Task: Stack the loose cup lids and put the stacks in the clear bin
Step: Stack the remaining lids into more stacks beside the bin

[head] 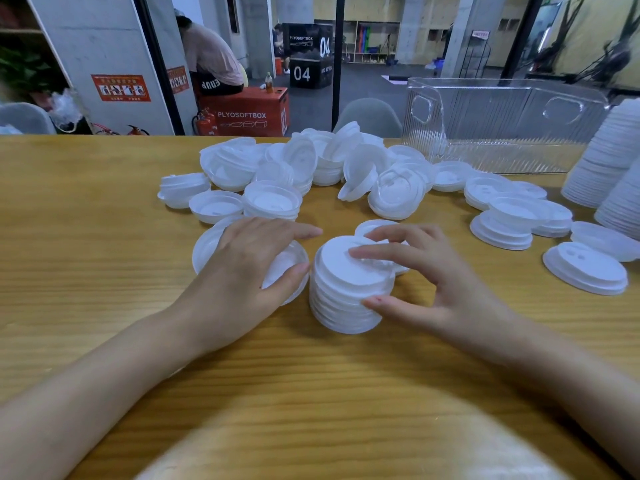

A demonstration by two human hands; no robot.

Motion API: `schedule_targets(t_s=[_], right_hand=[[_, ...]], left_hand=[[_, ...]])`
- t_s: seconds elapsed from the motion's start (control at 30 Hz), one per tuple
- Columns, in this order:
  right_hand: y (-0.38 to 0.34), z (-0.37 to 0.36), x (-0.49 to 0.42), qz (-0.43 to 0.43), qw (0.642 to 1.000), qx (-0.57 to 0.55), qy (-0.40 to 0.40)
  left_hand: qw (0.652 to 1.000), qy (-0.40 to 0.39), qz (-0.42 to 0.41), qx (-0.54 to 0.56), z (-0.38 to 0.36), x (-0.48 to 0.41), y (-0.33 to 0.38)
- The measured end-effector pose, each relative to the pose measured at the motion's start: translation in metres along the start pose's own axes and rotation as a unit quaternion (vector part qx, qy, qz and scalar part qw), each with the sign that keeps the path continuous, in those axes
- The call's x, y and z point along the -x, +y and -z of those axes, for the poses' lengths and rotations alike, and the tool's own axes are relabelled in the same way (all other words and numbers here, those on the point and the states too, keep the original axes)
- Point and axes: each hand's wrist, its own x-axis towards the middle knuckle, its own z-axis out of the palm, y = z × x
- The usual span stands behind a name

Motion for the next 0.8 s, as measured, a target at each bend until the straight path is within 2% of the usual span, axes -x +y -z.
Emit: schedule_targets(t_s=[0.23,0.33,0.43,0.57,0.7,0.8], right_hand=[[-0.001,-0.001,-0.001,-0.001,1.000,0.009,-0.013],[0.002,0.011,-0.004,-0.001,0.999,0.012,0.034],[0.018,0.026,-0.007,-0.043,0.996,0.010,0.079],[0.043,0.034,-0.006,-0.083,0.992,0.086,0.033],[0.052,0.033,-0.008,-0.074,0.982,0.171,-0.037],[0.055,0.030,-0.010,-0.065,0.977,0.200,-0.038]], left_hand=[[1.000,0.002,-0.010,0.006,-0.001,0.000,0.004],[0.999,-0.005,-0.023,0.026,0.000,0.000,0.008],[0.998,-0.014,-0.062,0.023,-0.001,0.000,0.011],[0.997,-0.035,-0.070,0.022,-0.002,0.001,0.011],[0.997,-0.038,-0.065,0.020,-0.001,0.000,0.010],[0.997,-0.041,-0.064,0.021,-0.002,0.001,0.010]])
